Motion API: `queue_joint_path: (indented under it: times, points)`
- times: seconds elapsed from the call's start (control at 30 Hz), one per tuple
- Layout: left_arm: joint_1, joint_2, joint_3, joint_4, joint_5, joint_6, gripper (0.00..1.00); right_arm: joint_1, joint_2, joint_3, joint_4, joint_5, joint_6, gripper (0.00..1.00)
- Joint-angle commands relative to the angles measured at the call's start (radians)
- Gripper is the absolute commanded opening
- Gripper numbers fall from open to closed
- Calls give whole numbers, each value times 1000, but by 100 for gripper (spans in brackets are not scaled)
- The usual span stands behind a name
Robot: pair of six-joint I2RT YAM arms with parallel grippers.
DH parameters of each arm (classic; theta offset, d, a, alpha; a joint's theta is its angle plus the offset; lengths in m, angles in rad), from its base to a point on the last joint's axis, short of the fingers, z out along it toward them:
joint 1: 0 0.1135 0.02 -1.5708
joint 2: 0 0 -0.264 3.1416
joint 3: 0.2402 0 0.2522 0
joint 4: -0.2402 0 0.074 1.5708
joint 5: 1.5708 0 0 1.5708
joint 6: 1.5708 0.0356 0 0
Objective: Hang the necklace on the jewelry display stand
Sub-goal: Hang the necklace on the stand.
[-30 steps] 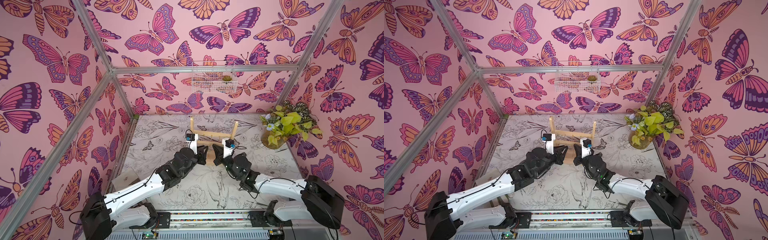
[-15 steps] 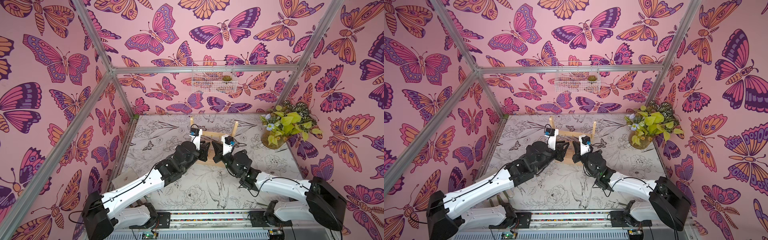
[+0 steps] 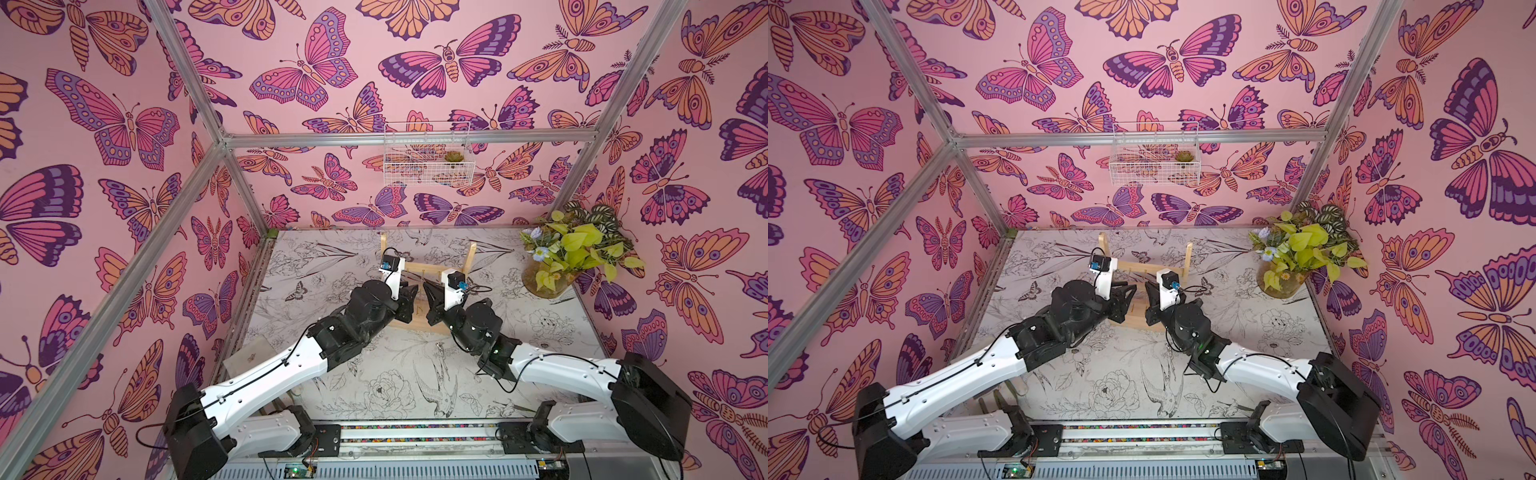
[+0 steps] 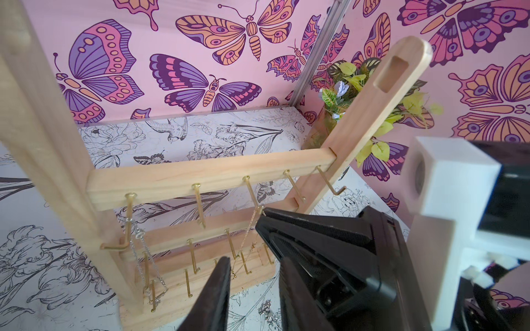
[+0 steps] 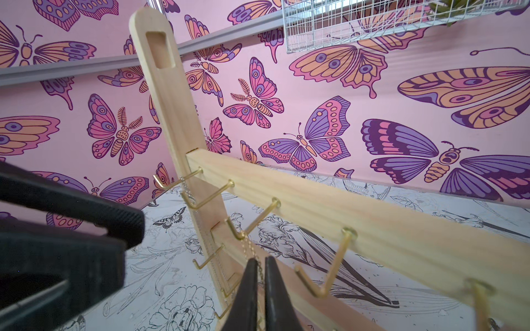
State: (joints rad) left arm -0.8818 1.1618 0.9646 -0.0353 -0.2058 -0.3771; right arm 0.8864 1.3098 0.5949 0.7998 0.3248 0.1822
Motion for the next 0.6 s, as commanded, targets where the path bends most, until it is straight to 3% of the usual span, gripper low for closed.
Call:
queue_joint_path:
  times: [0.0, 0.33, 0.57]
  points:
    - [7, -19, -3, -17, -4, 8, 31, 8, 4, 32, 19, 10, -4, 9]
    - [7, 45, -79, -6, 53, -69, 33, 9, -2, 22, 2, 33, -12, 8]
    - [7, 154, -127, 136, 39, -63, 36, 8, -9, 16, 3, 31, -12, 8]
